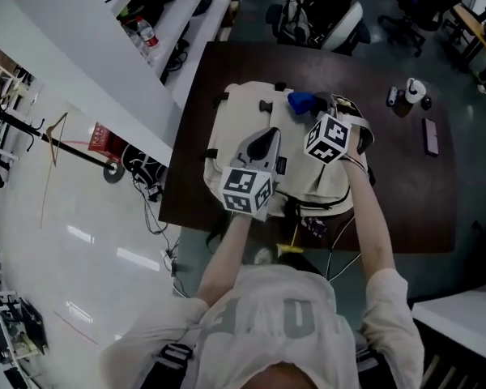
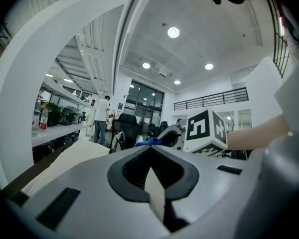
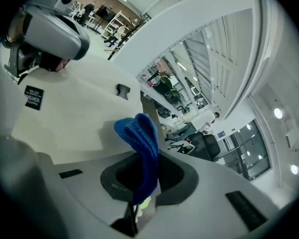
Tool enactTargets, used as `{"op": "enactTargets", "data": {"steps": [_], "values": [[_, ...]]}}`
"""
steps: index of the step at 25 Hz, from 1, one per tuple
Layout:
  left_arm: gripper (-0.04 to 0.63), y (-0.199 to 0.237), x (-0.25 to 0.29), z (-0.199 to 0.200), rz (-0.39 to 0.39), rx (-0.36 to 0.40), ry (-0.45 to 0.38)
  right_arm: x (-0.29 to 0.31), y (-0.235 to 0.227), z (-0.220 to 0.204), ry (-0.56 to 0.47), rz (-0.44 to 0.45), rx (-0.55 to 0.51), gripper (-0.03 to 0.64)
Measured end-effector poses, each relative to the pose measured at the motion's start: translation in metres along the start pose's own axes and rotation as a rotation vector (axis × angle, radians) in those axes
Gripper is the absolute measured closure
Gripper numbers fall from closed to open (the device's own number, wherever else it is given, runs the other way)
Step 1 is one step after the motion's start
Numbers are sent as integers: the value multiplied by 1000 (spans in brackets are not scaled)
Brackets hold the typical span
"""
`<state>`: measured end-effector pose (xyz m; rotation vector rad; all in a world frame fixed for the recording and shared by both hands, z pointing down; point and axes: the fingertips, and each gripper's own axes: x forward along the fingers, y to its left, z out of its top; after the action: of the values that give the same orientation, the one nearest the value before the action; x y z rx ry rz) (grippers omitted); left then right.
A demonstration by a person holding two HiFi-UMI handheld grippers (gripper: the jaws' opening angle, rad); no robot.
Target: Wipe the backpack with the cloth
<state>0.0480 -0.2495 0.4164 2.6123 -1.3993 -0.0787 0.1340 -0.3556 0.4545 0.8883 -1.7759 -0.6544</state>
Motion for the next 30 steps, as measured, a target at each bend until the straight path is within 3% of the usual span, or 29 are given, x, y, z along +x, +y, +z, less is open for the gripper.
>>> {"op": "enactTargets", "data": {"steps": [7,12,23,30], "values": [[591,11,5,1,41,-11,-2,48,10,-7,23,88,-37,569],[592,16,5,0,48,-17,-13,55,23,-6,33,92,-81,569],[591,17,3,1,22,-41,-19,23,44,2,23,67,-66,569],[591,6,0,-2,-16,4,-13,-14,76,12,15,52,-58,569]]}}
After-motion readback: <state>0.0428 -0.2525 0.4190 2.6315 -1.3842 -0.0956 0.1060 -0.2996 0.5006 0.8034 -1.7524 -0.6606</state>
